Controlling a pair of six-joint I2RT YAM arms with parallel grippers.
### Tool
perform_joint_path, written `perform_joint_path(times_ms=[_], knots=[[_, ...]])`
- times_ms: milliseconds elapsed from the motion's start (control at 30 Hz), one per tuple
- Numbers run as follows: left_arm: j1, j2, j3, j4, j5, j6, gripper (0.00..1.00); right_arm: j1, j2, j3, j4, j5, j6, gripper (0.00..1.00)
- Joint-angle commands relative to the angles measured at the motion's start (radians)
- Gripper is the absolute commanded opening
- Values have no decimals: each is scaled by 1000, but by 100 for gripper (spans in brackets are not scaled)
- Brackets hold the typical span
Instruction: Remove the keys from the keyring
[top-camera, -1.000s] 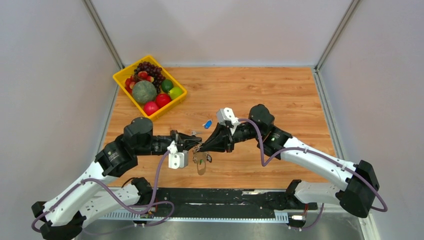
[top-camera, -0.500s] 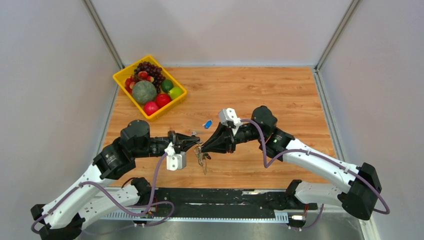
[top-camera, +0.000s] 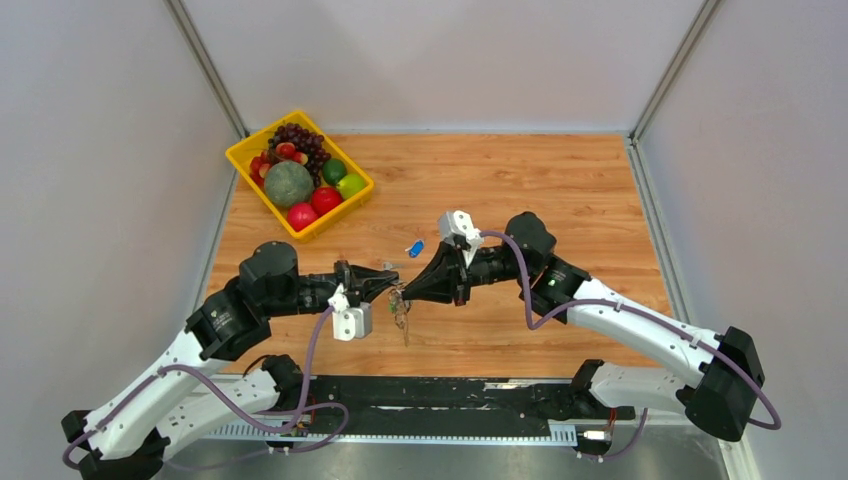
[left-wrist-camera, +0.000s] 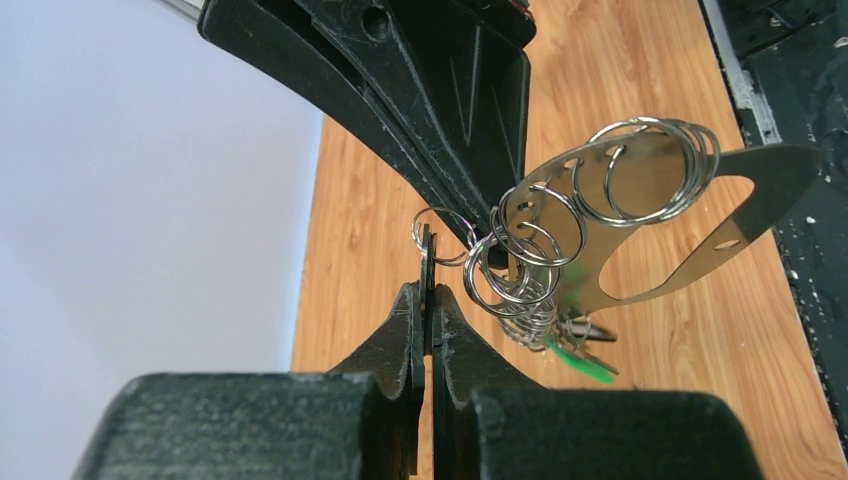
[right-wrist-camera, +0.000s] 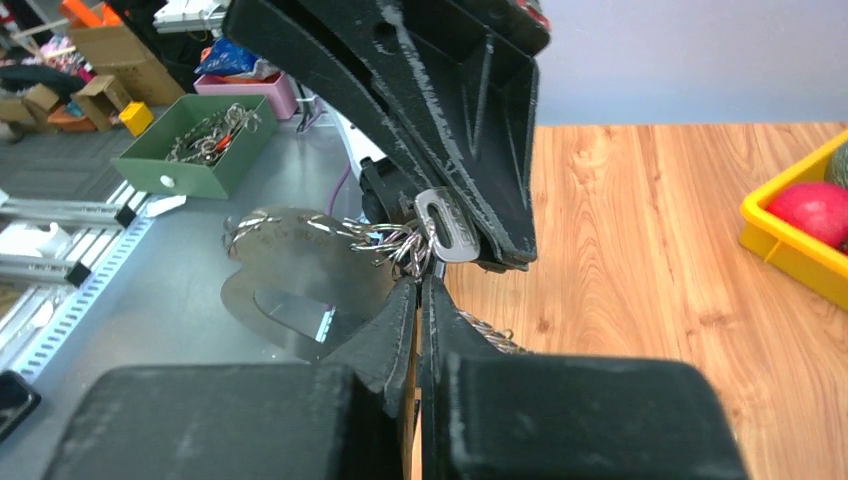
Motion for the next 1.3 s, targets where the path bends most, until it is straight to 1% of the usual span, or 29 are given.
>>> perform_joint_path(times_ms=[0, 67, 200, 467, 600, 767, 1000, 1267], knots=[[0, -26, -23, 77, -22, -5, 0, 7, -28, 0, -24, 122, 97, 0], [0, -39, -51, 107, -40, -12, 0, 6, -42, -12, -43, 181, 126, 0], [0, -72, -133, 227, -62, -30, 0, 6, -73, -50, -57, 297, 189, 0], [1, -73, -224, 306, -72, -2, 0, 6, -125, -76, -80, 441, 259, 0], [0, -82, -255, 319, -72, 11, 0, 6, -170, -109, -39, 501, 284, 0], [0, -81, -285, 331, -69, 18, 0, 5, -223, -168, 66, 558, 338, 0], [0, -53, -304, 345, -21, 13, 0, 6, -239, -221, 187, 539, 390, 0], [1, -34, -308, 357, 12, 2, 0, 6, -177, -208, 234, 480, 409, 0]])
